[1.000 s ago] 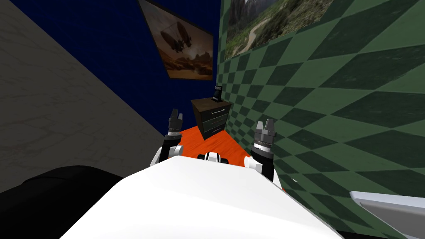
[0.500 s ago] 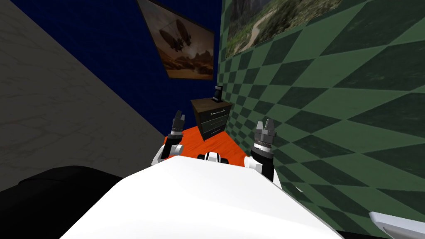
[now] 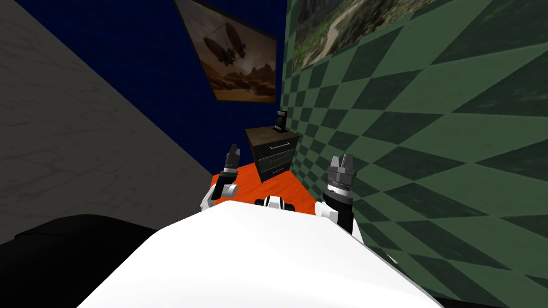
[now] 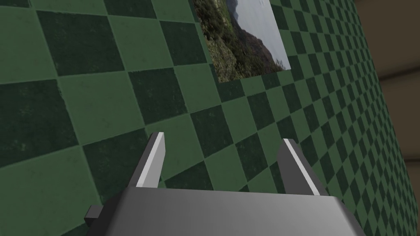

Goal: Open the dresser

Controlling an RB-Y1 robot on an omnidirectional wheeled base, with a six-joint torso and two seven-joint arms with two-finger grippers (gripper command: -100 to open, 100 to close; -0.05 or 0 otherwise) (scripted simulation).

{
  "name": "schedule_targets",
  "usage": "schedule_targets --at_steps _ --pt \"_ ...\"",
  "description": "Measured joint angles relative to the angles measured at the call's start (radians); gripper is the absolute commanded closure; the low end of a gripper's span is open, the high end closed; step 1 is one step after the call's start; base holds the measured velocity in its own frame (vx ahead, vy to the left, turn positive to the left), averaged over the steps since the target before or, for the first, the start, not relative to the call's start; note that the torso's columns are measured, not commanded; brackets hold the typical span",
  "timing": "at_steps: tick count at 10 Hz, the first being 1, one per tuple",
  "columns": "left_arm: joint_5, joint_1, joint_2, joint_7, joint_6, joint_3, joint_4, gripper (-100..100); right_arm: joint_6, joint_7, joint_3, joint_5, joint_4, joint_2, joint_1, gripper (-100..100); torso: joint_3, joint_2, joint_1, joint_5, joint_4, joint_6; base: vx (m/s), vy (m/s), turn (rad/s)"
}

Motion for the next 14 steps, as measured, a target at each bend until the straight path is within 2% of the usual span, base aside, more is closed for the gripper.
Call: schedule_targets --at_steps 8,12,14 --pt "0.092 -0.111 0.037 -0.063 -0.039 -0.001 0.212 -100 0.000 0.000 0.000 0.000 0.000 0.000 0.000 0 0.000 -0.001 -0.003 -0.001 0.000 0.000 0.073 -0.095 0.074" --pt "0.133 -0.163 0.038 -0.095 -0.061 -0.004 0.318 -100 0.000 0.000 0.000 0.000 0.000 0.000 0.000 0 -0.001 -0.001 -0.001 -0.001 0.000 0.000 0.095 -0.096 0.080" --pt "0.164 -0.198 0.043 -0.110 -0.065 0.000 0.376 -100 0.000 0.000 0.000 0.000 0.000 0.000 0.000 0 0.000 0.000 -0.004 -0.001 0.000 0.000 0.077 -0.112 0.094"
